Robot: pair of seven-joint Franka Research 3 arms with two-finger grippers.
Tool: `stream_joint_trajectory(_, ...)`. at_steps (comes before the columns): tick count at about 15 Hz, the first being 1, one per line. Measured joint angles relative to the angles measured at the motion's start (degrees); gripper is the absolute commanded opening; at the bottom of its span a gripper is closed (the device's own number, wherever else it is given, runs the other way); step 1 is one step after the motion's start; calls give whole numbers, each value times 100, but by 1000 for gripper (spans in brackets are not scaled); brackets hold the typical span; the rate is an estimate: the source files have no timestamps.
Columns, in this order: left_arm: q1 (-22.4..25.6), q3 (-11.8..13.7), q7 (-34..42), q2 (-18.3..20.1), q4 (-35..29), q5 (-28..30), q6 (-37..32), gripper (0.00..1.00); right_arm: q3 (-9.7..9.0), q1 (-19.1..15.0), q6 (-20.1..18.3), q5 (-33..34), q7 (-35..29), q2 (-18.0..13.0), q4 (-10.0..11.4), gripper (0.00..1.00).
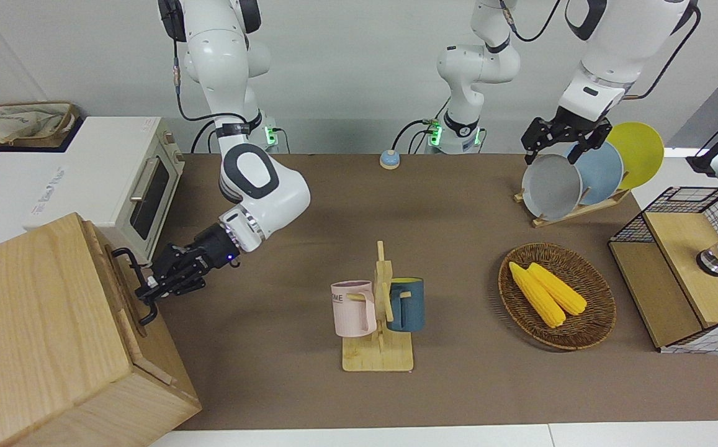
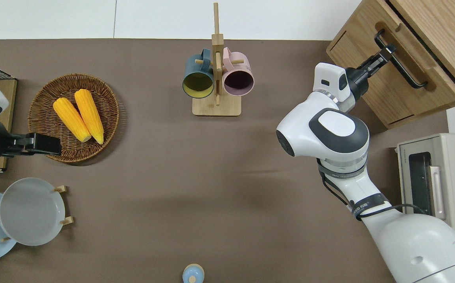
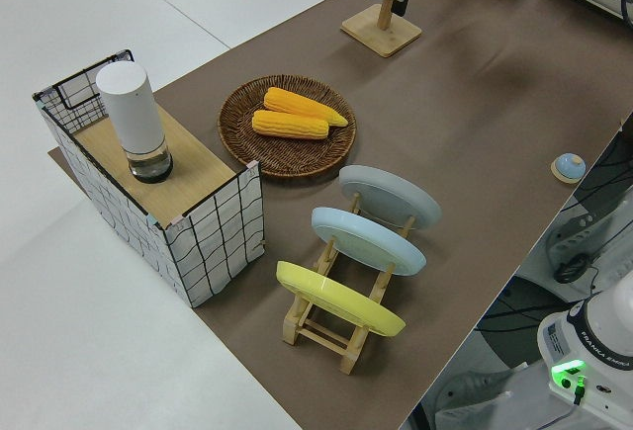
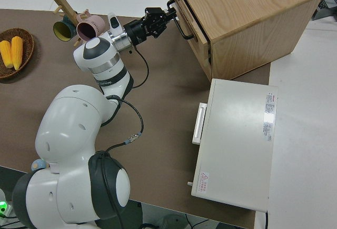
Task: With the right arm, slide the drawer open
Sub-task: 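Pull the drawer handle toward the robot with the right gripper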
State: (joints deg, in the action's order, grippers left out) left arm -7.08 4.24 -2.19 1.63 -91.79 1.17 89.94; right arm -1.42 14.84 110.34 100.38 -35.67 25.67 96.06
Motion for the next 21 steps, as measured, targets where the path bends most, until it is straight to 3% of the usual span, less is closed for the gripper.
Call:
stream_joint_trajectory(5,0,0,0,0,0,0,0,995,-304,29,-446,-228,53,-3,-7,0)
stream_joint_trajectory(12,0,0,0,0,0,0,0,998,-1015,57,-1311,-619,143,-13,-15,0)
stream_joint_trajectory(21,0,0,0,0,0,0,0,998,-1768,68,-2096,-924,153,-13,-17,0)
